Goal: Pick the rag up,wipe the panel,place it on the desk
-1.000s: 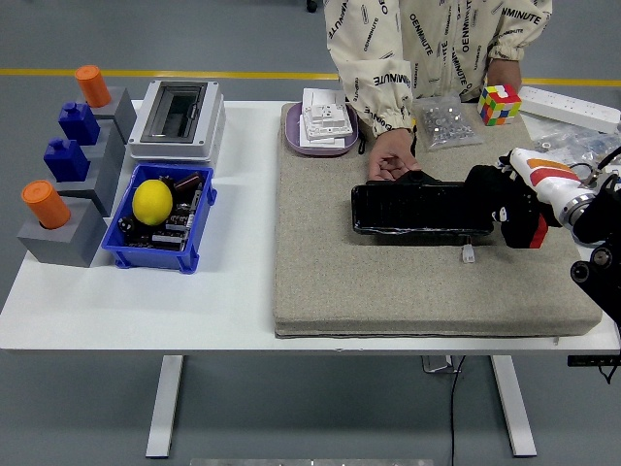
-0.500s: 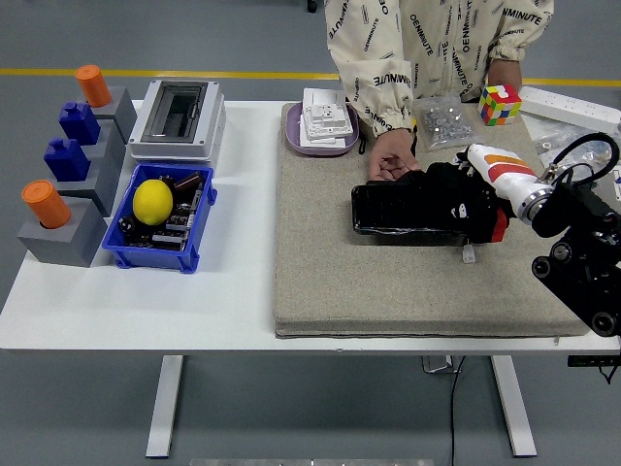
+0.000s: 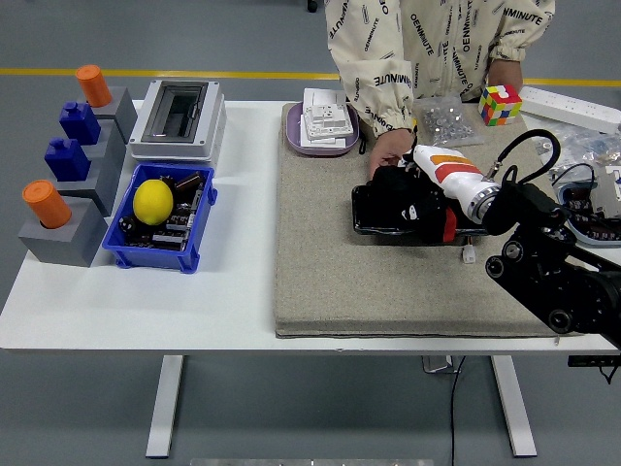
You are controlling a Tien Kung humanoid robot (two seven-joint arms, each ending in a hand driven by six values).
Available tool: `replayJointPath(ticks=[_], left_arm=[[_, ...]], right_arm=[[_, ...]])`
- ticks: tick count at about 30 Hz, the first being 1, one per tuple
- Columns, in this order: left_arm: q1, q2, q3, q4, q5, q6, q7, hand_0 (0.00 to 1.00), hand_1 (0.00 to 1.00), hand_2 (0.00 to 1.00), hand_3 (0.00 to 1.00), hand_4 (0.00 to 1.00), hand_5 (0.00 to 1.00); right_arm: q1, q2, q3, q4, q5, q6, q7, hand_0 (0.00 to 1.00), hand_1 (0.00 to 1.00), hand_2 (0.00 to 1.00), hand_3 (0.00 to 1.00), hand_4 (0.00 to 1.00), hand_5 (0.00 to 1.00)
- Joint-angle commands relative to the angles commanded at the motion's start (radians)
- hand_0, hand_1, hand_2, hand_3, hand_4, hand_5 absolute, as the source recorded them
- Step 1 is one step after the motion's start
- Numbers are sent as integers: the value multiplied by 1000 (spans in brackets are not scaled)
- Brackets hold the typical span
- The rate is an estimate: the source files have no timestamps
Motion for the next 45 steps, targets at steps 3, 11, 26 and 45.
replayJointPath(ticks=[3,11,26,45], left_arm=[[1,2,5,0,-1,0,0,643,691,732,565,593,468],[4,6,11,0,-1,0,1,642,692,732,565,593,470],[1,9,16,0,-1,-1,1,642,692,732,565,593,469],[-3,4,-1,0,3,-1,-2,642,691,732,565,593,468]], right_arm=[[7,19,-32,8,4,1,-1,259,340,424,423,994,32],[32,61,-91,20,12,1,-5,264,341,424,423,994,31],[56,103,-145,20,23,1,-3,266,341,424,424,993,30],[25,-37,-75,-34,18,3,-1,265,340,424,423,993,33]])
